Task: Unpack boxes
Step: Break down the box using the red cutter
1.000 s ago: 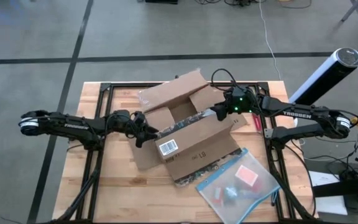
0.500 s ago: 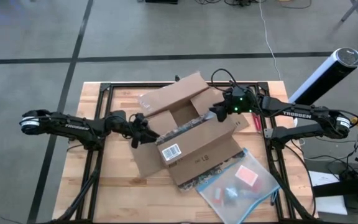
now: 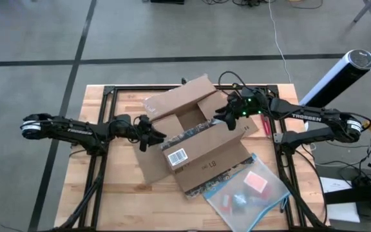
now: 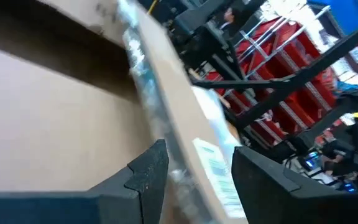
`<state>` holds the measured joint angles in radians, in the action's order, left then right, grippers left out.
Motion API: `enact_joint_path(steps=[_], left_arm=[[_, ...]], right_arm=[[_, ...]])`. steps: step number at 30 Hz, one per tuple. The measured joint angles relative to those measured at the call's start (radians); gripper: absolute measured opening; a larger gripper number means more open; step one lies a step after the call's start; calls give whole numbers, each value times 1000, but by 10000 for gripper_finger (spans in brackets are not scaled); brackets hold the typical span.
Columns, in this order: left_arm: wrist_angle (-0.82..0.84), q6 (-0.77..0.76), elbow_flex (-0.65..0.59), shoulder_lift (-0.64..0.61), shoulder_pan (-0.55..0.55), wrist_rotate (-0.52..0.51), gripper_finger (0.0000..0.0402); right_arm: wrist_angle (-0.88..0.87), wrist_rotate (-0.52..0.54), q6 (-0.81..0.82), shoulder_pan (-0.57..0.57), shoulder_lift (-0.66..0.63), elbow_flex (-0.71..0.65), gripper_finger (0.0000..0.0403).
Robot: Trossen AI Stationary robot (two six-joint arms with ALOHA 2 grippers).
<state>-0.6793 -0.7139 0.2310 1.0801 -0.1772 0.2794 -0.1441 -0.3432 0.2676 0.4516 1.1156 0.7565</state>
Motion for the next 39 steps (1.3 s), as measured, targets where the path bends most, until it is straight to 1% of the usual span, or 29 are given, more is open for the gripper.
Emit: enact_joint_path(steps=[4, 7, 13, 16, 18, 24, 27, 33, 36, 39], left_arm=[[67, -2, 0, 0, 0, 0, 157], [119, -9, 0, 0, 0, 0, 157], [148, -9, 4, -3, 0, 0, 157], [150, 2, 4, -3, 0, 0, 157], [154, 14, 4, -3, 0, 1, 157], [157, 29, 4, -3, 0, 1, 157], [159, 29, 4, -3, 0, 1, 157], [164, 29, 3, -3, 0, -4, 157], [164, 32, 3, -3, 0, -6, 157], [165, 41, 2, -3, 0, -7, 157]], right_arm=[[-182, 57, -108, 45, 35, 59, 159], [-256, 61, -134, 117, 44, 68, 164], [-278, -32, -171, 276, 63, 69, 161], [-270, -141, -164, 348, 83, 69, 160], [-272, -206, -164, 376, 103, 69, 161], [-271, -375, -174, 375, 185, 69, 154], [-271, -441, -173, 365, 218, 69, 150], [-271, -566, -155, 341, 225, 69, 138], [-271, -609, -137, 328, 211, 69, 130], [-271, -610, -137, 312, 192, 69, 123]])
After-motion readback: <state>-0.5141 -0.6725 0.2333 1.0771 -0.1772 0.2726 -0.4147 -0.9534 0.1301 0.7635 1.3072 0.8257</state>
